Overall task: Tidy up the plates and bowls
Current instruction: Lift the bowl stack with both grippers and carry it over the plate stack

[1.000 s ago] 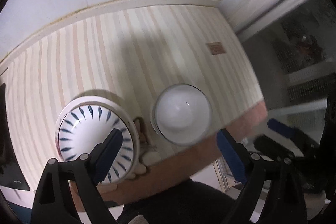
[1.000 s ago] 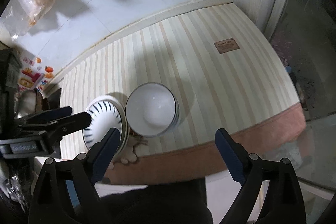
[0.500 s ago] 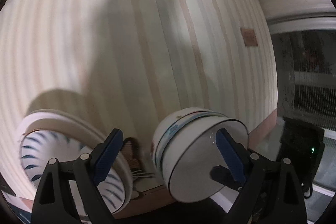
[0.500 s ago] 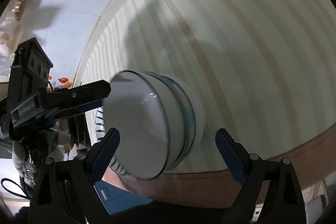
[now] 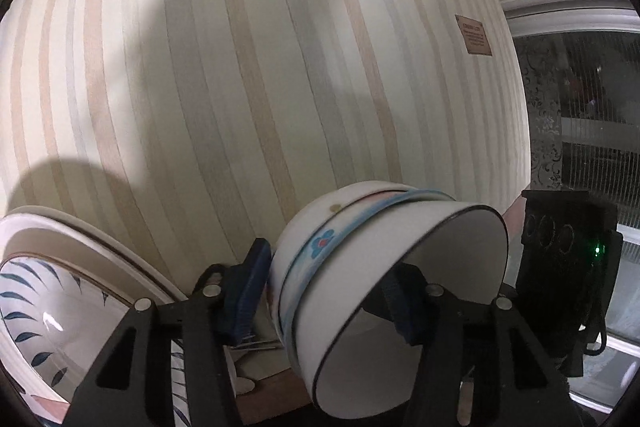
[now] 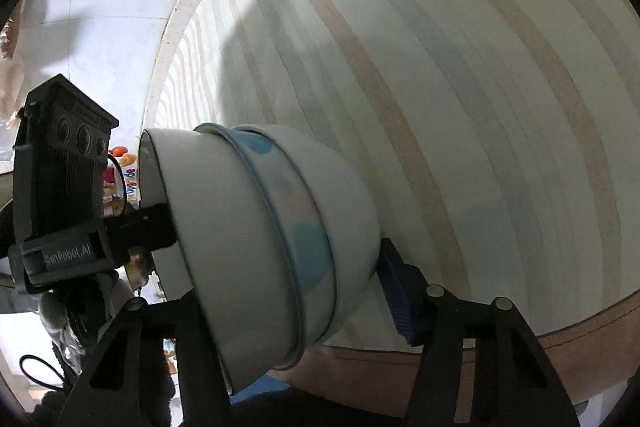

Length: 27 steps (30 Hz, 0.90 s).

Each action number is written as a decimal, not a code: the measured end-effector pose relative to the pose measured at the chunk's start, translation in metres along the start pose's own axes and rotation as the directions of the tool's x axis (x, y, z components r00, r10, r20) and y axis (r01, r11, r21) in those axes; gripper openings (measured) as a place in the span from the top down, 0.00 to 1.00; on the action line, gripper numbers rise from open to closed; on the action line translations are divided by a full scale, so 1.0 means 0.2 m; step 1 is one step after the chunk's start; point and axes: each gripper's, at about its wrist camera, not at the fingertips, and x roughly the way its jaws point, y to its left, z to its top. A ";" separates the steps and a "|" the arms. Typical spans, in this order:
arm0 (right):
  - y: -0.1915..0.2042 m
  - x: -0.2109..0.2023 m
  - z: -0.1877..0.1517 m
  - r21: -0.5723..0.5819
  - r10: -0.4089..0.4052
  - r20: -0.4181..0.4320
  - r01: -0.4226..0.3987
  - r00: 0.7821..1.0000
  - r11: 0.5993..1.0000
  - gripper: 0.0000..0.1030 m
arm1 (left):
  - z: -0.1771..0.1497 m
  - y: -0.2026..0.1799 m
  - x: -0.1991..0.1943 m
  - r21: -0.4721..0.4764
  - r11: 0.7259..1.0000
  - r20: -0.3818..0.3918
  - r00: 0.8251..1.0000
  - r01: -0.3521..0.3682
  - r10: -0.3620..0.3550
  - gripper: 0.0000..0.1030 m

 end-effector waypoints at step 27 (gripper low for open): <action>0.39 -0.11 -0.05 -0.145 -0.006 0.009 0.007 1.000 0.989 0.44 | -0.15 0.06 -0.36 -0.072 0.997 0.150 0.989 0.002 0.009 0.50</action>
